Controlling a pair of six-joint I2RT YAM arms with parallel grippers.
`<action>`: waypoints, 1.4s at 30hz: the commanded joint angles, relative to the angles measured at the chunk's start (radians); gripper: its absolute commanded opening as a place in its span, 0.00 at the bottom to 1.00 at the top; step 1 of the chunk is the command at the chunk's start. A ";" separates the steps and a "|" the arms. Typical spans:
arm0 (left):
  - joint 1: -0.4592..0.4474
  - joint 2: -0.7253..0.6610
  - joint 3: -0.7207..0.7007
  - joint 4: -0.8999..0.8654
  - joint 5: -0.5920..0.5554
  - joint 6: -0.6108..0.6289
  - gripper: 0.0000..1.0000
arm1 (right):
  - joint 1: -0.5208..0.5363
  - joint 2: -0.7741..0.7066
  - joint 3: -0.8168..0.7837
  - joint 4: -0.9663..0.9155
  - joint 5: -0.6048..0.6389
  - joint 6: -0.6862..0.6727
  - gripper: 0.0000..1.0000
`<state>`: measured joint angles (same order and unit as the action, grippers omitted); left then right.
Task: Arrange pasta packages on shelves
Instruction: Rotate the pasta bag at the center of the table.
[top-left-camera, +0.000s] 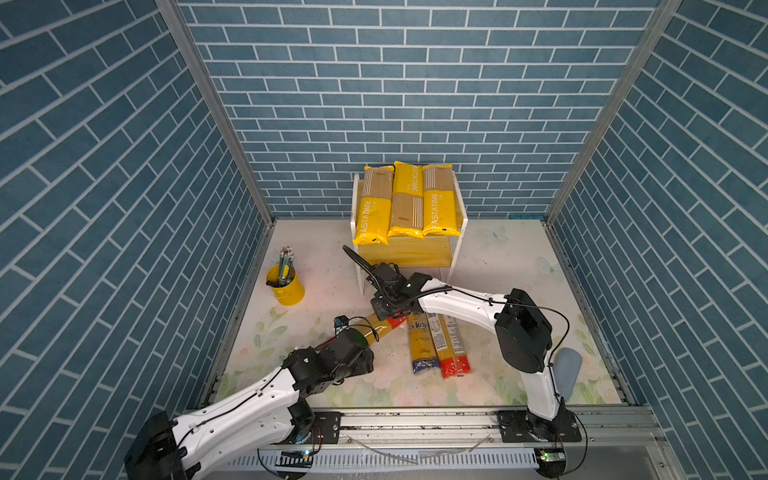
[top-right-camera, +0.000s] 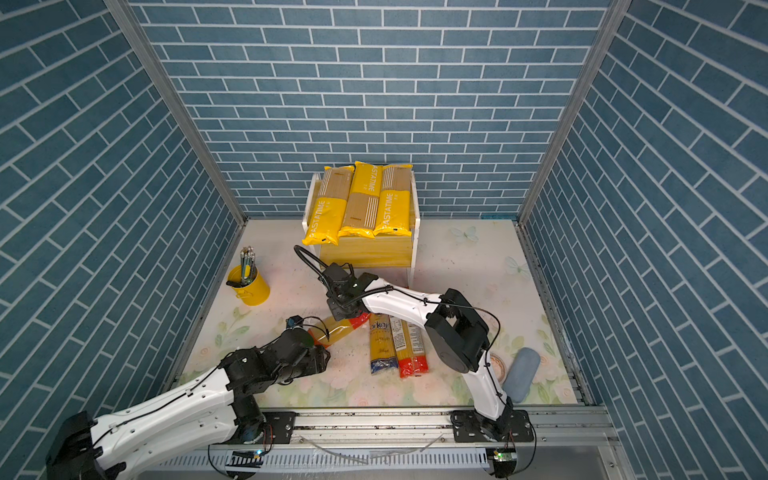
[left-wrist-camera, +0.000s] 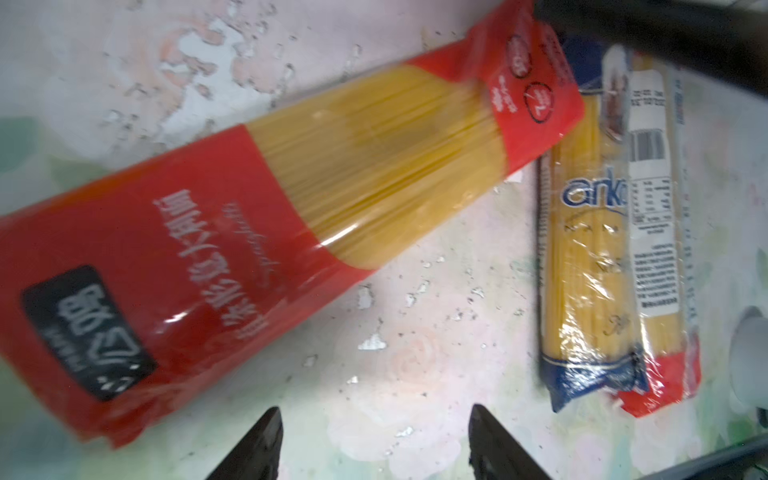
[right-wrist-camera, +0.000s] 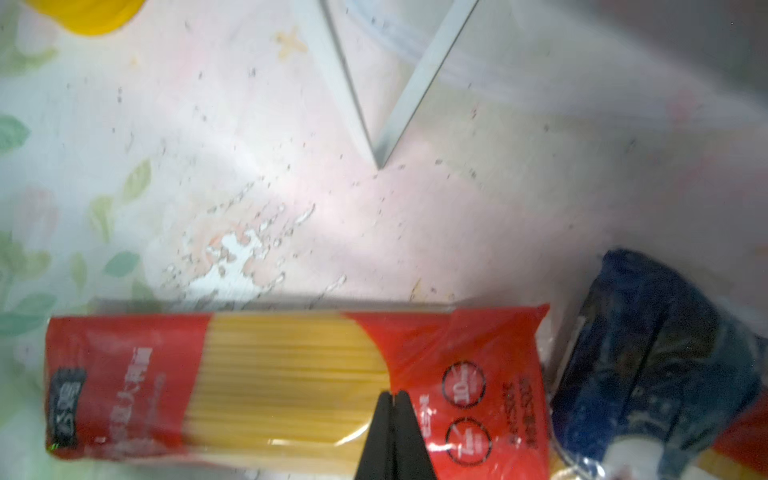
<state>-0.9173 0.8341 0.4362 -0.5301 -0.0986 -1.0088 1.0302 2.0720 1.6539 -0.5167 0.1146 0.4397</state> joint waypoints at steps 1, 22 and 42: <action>-0.012 0.049 -0.045 0.066 -0.004 -0.042 0.72 | -0.014 0.091 0.076 0.016 0.069 0.030 0.02; 0.408 0.106 -0.036 0.048 0.058 0.192 0.75 | 0.070 -0.055 -0.198 -0.175 -0.194 0.077 0.03; 0.377 -0.004 -0.098 0.062 0.229 0.104 0.72 | -0.059 -0.255 -0.478 0.154 -0.529 0.324 0.45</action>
<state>-0.5213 0.8143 0.3782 -0.4717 0.1215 -0.8566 0.9874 1.7779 1.2049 -0.4458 -0.3531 0.7082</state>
